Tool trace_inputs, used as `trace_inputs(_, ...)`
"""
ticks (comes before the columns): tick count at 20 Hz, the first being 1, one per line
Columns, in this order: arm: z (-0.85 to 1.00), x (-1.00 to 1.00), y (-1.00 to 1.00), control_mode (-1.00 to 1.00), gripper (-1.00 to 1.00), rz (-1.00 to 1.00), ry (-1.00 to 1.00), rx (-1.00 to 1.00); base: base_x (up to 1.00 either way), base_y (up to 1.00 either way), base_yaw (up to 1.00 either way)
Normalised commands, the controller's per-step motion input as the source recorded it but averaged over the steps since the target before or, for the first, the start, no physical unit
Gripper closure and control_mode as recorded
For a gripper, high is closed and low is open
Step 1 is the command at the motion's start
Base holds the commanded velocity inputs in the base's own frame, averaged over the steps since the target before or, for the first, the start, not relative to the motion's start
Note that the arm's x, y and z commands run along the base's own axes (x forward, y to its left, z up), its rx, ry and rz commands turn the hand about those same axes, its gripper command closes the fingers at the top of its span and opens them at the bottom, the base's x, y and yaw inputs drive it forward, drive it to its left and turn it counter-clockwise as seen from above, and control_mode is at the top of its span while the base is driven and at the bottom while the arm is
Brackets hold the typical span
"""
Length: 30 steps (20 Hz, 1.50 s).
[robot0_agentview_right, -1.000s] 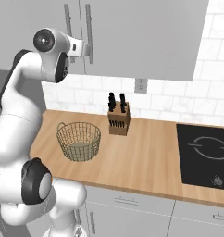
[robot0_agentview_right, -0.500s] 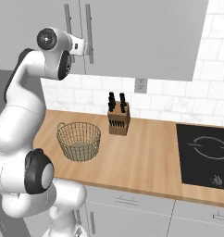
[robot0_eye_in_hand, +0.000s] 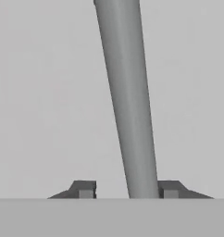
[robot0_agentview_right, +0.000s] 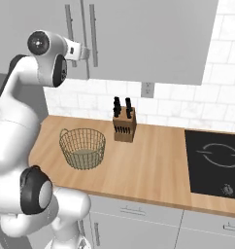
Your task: Open the cabinet, pick up the bread from the cabinet and place it in the basket. Then move the basket to the dining counter.
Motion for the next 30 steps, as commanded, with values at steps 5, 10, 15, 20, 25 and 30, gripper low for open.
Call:
trace_inputs(5, -0.03, -0.97, 0.73, -1.0, 1.0, 0.08, 0.0, 0.0, 0.0, 0.0, 0.0)
trace_inputs(10, -0.07, -1.0, 0.79, -1.0, 1.0, 0.08, 0.0, 0.0, 0.0, 0.0, 0.0)
trace_inputs(15, -0.25, -1.0, 0.96, -1.0, 1.0, 0.07, 0.0, 0.0, 0.0, 0.0, 0.0)
trace_inputs(20, -0.24, -1.0, 0.63, -1.0, -1.0, 0.03, -0.01, 0.12, 0.0, 0.0, 0.0)
trace_inputs(25, 0.02, -1.0, -0.44, -1.0, -1.0, 0.0, -0.04, 0.43, 0.0, 0.0, 0.0)
trace_inputs(30, 0.17, -0.55, -1.0, -1.0, -1.0, 0.0, 0.0, 0.59, 0.0, 0.0, 0.0)
